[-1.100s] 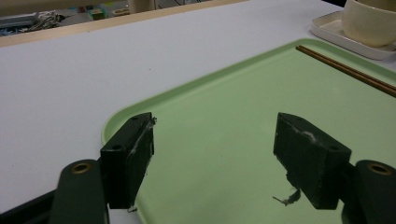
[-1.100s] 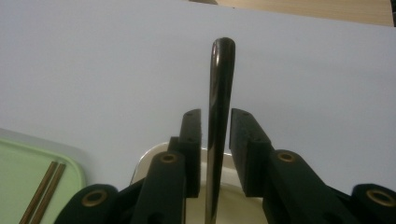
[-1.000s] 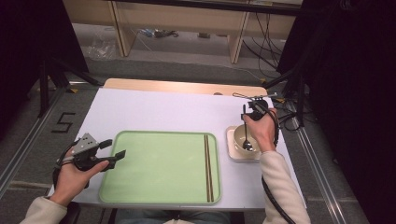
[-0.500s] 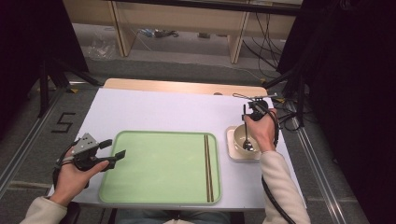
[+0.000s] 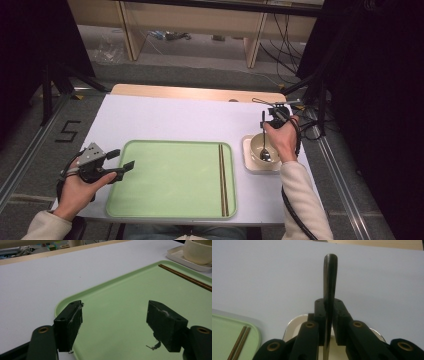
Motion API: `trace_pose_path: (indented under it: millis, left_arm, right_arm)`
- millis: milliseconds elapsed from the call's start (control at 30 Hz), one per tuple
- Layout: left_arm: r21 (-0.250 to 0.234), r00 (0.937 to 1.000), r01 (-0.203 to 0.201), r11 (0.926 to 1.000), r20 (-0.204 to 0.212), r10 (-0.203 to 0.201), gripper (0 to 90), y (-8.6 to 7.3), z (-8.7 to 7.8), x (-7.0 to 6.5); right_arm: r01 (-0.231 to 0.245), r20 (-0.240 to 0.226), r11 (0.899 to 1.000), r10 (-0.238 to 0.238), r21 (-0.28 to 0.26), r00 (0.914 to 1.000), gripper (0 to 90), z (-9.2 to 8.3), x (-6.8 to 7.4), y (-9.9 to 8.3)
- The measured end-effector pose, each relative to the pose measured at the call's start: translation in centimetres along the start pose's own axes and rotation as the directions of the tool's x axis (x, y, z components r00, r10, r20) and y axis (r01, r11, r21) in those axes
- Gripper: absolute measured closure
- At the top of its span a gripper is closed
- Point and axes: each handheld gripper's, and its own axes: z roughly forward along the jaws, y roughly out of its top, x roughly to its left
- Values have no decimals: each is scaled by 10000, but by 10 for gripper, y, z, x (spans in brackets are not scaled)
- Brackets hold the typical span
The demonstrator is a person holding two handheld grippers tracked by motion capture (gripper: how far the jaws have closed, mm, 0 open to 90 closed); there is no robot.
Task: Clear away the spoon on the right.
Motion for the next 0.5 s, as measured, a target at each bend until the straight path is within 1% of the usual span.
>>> trace_pose_path:
  millis: [33, 67, 100, 133, 167, 200, 233, 267, 300, 333, 400, 433, 467, 500]
  left_arm:
    - [-6, 10000, 4, 10000, 0, -4, 288, 0, 0, 0]
    - [-5, 10000, -2, 10000, -4, 2, 288, 0, 0, 0]
    - [-3, 10000, 0, 10000, -5, 0, 288, 0, 0, 0]
    - [-3, 10000, -1, 10000, 2, 1, 288, 0, 0, 0]
    - [-4, 10000, -1, 10000, -1, 1, 288, 0, 0, 0]
    - [-4, 10000, -10, 10000, -7, 10, 288, 0, 0, 0]
    - [-5, 10000, -6, 10000, -5, 6, 288, 0, 0, 0]
    - [-6, 10000, 3, 10000, -6, -3, 288, 0, 0, 0]
    - [-7, 10000, 0, 10000, -4, 0, 288, 0, 0, 0]
    - [-7, 10000, -1, 10000, -7, 1, 288, 0, 0, 0]
    - [-4, 10000, -3, 10000, -11, 3, 288, 0, 0, 0]
    - [-8, 10000, 1, 10000, -9, -1, 288, 0, 0, 0]
    - [-3, 10000, -4, 10000, -13, 4, 288, 0, 0, 0]
    - [-4, 10000, -8, 10000, -10, 8, 288, 0, 0, 0]
  right_arm:
    - [12, -26, 9998, -11, 197, 10000, 838, -1, -1, 0]
    - [124, -12, 9997, -124, 191, 9999, 838, -2, -2, 0]
    - [121, 0, 9998, -121, 134, 9999, 839, -2, -2, 0]
    - [54, -36, 9999, -54, 145, 10000, 838, -2, -2, 1]
    - [-159, -100, 9998, 160, 71, 9998, 839, -2, -1, 0]
    - [-163, -84, 9997, 165, 198, 9998, 838, -4, -1, 1]
    - [-260, -114, 9997, 260, 46, 9996, 839, -5, -1, 1]
    - [-231, -126, 9997, 233, 82, 9997, 839, -6, -2, 2]
    - [-303, -98, 9995, 303, 27, 9995, 839, -6, -1, 2]
    - [-98, -25, 9998, 98, -158, 9999, 839, -6, -3, 2]
    - [-119, -109, 9999, 118, -61, 9999, 839, -8, -3, 2]
    - [167, -266, 9996, -173, -231, 9995, 839, -8, -6, 3]
    - [78, -271, 9999, -82, -137, 9996, 839, -9, -6, 4]
    - [75, -277, 9998, -80, -163, 9996, 839, -9, -6, 4]
